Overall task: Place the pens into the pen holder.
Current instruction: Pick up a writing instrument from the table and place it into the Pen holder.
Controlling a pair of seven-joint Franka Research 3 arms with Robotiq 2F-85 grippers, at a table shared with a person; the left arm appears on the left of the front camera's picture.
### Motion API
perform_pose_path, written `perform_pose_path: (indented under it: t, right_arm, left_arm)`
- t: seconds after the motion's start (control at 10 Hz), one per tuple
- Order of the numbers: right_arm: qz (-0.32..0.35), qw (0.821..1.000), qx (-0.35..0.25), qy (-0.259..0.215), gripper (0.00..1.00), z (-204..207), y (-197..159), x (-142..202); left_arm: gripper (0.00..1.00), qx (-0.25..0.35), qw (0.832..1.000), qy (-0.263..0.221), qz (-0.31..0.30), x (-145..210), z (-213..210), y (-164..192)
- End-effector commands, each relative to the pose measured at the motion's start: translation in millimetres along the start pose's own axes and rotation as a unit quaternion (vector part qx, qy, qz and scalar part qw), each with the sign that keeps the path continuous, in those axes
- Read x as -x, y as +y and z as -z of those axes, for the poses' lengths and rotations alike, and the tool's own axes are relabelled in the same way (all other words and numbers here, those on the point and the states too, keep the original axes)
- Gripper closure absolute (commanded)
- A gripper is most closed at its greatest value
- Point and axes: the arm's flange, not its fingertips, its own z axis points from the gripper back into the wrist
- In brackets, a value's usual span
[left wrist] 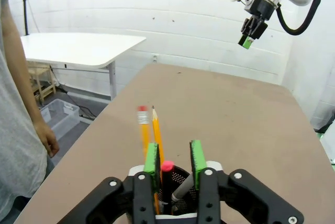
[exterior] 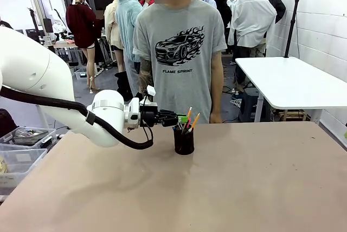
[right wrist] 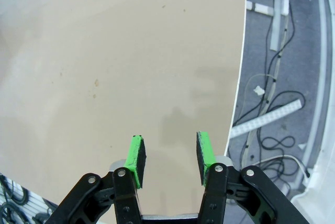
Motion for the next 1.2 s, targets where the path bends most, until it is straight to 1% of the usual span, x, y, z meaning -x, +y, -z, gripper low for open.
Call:
perform_pose_path:
  t: [0.0, 0.1, 0.2, 0.3, 0.4, 0.5, 0.6, 0.7, 0.8, 0.9, 1.0, 1.1]
  right_arm:
    - [-0.003, 1.000, 0.004, 0.002, 0.49, 0, -1, 1]
    - [-0.003, 1.000, 0.004, 0.002, 0.49, 0, -1, 1]
    - [-0.003, 1.000, 0.004, 0.002, 0.49, 0, -1, 1]
    - [-0.003, 1.000, 0.004, 0.002, 0.49, 0, -1, 1]
    - [-0.003, 1.000, 0.004, 0.002, 0.49, 0, -1, 1]
    - [-0.003, 1.000, 0.004, 0.002, 0.49, 0, -1, 1]
    - [-0.003, 1.000, 0.004, 0.002, 0.49, 0, -1, 1]
    - [-0.003, 1.000, 0.004, 0.002, 0.49, 0, -1, 1]
    - [-0.003, 1.000, 0.004, 0.002, 0.49, 0, -1, 1]
    - [-0.003, 1.000, 0.004, 0.002, 0.49, 0, -1, 1]
    - [-0.003, 1.000, 0.004, 0.002, 0.49, 0, -1, 1]
    - [-0.003, 1.000, 0.004, 0.002, 0.49, 0, -1, 1]
  left_arm:
    - [0.58, 0.000, 1.000, -0.003, 0.021, -9, -4, 0]
    - [0.58, -0.010, 1.000, -0.003, 0.023, -15, -9, 0]
    - [0.58, -0.019, 0.999, 0.008, 0.027, -28, -17, -3]
    - [0.58, -0.022, 0.999, 0.014, 0.038, -46, -28, -6]
    - [0.58, -0.040, 0.997, 0.056, 0.025, -71, -47, -11]
    - [0.58, -0.062, 0.990, 0.127, 0.028, -89, -67, -19]
    - [0.58, -0.084, 0.974, 0.209, 0.007, -102, -90, -27]
    - [0.58, -0.116, 0.955, 0.273, -0.010, -110, -112, -33]
    - [0.58, -0.199, 0.921, 0.332, -0.030, -123, -163, -41]
    - [0.58, -0.247, 0.902, 0.348, -0.062, -124, -185, -40]
    - [0.58, -0.303, 0.866, 0.385, -0.095, -123, -215, -45]
    - [0.58, -0.324, 0.838, 0.422, -0.119, -116, -235, -53]
